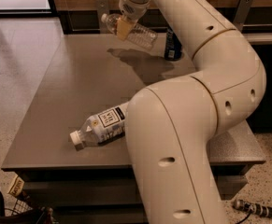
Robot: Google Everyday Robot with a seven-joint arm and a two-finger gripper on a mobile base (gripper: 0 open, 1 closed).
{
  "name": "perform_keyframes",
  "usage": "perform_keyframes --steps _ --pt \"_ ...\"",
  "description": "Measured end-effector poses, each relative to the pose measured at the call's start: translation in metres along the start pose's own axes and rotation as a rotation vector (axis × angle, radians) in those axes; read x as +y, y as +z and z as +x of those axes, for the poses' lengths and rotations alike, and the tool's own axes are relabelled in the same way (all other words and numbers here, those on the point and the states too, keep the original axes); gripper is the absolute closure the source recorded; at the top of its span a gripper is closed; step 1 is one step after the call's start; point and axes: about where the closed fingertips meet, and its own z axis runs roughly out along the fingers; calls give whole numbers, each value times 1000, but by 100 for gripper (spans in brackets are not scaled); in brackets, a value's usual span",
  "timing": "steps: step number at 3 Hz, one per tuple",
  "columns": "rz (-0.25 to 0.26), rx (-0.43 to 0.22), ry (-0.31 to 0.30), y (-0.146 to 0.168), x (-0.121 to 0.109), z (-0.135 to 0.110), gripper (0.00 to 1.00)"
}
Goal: Place water bottle upright
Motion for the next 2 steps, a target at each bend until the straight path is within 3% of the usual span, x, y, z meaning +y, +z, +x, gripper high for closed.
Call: perform_keyframes --steps 2 --pt "-48 -302 -131 -50 2 -27 100"
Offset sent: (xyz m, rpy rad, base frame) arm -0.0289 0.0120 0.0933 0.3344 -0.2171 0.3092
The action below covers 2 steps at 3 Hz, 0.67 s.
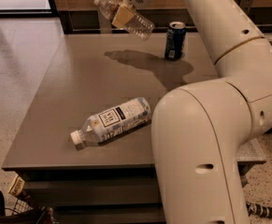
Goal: Place water bottle upright
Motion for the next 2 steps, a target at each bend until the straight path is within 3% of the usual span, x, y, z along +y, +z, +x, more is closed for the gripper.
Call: perform_keyframes --steps 1,2 --pt "18 -108 5 -27 0 -14 100" --pt "-3 -214 60 -29 21 -14 100"
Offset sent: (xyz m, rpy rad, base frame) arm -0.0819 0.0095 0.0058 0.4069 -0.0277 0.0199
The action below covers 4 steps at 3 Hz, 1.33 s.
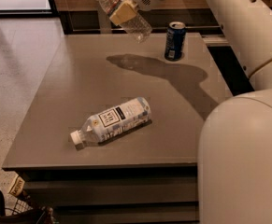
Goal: Place water bottle upright
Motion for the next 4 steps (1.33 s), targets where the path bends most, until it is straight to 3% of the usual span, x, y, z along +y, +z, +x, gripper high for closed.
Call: perform_keyframes --steps 2,4 --pt "-57 -210 79 11 42 -7 100" --pt "-191 -398 250 51 46 -37 100"
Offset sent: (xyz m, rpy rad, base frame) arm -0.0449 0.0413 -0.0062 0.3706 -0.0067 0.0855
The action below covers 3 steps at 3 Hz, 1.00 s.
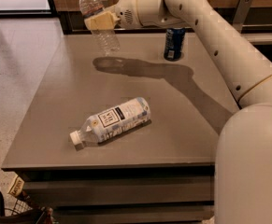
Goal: Place water bottle upright
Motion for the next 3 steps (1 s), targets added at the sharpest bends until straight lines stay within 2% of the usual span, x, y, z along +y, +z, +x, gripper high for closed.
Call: perform_keyframes --steps 1,2,3 --pt "-27 -61 78 18 -3 2 100" --pt "-9 -131 132 28 -6 24 100" --pt "7 -217 133 28 -8 39 100"
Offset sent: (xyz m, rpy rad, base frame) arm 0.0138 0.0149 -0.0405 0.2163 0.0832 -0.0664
